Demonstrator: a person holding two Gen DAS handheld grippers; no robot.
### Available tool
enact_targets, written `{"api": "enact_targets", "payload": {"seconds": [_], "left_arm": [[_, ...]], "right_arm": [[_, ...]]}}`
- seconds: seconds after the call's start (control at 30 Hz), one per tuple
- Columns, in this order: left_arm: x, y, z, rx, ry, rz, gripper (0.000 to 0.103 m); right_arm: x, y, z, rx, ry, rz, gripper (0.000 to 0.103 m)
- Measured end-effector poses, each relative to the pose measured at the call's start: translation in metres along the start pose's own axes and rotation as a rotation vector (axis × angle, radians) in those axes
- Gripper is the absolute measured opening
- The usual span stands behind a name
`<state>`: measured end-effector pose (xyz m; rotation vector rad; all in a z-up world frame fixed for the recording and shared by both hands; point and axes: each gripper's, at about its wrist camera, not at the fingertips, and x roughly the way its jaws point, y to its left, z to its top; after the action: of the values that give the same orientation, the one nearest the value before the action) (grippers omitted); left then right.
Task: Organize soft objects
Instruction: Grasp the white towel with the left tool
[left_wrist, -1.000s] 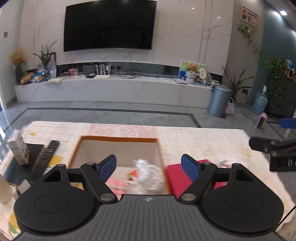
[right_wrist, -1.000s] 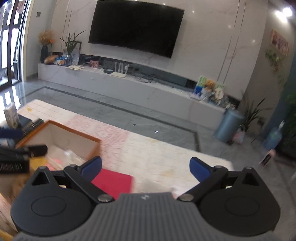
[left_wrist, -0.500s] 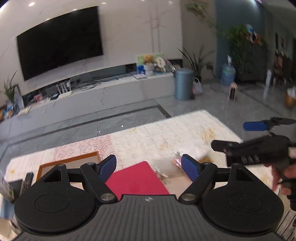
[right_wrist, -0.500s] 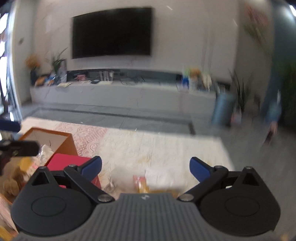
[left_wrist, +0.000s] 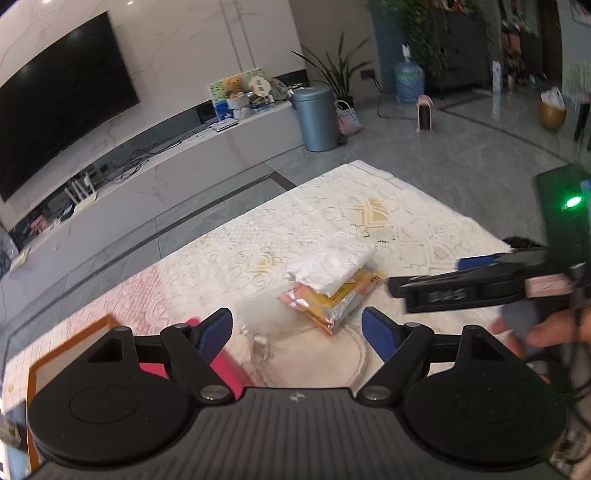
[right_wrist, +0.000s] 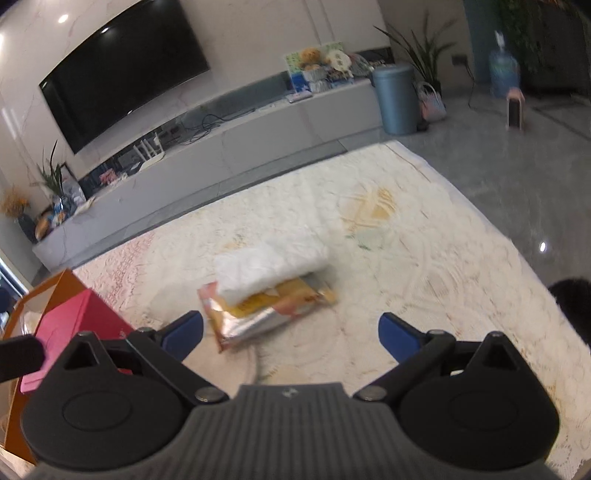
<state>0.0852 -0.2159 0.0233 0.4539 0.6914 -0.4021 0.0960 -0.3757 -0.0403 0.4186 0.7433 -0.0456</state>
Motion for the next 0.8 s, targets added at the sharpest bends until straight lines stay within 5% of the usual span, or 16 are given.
{"api": "enact_targets", "payload": {"seconds": [0.23, 0.33, 0.5, 0.8], "left_arm": [[0.065, -0.037, 0.01, 0.162, -0.013, 0.13, 0.094], [0.094, -0.057, 0.011, 0.298, -0.007, 0.11, 0.093], [0.129, -0.078, 0.016, 0.423, -0.008, 0.078, 0.093], [0.175, -0.083, 0.023, 0.422, 0.072, -0.024, 0.093]], "right_arm": [[0.003, -0.043, 0.012, 0.155, -0.037, -0.063, 0.099], [0.004, -0.048, 0.014, 0.146, -0.048, -0.133, 0.099], [0.022, -0.066, 0.029, 0.177, -0.004, -0.076, 0.099], [0.035, -0.075, 0.026, 0.23, 0.035, -0.102, 0.099]]}}
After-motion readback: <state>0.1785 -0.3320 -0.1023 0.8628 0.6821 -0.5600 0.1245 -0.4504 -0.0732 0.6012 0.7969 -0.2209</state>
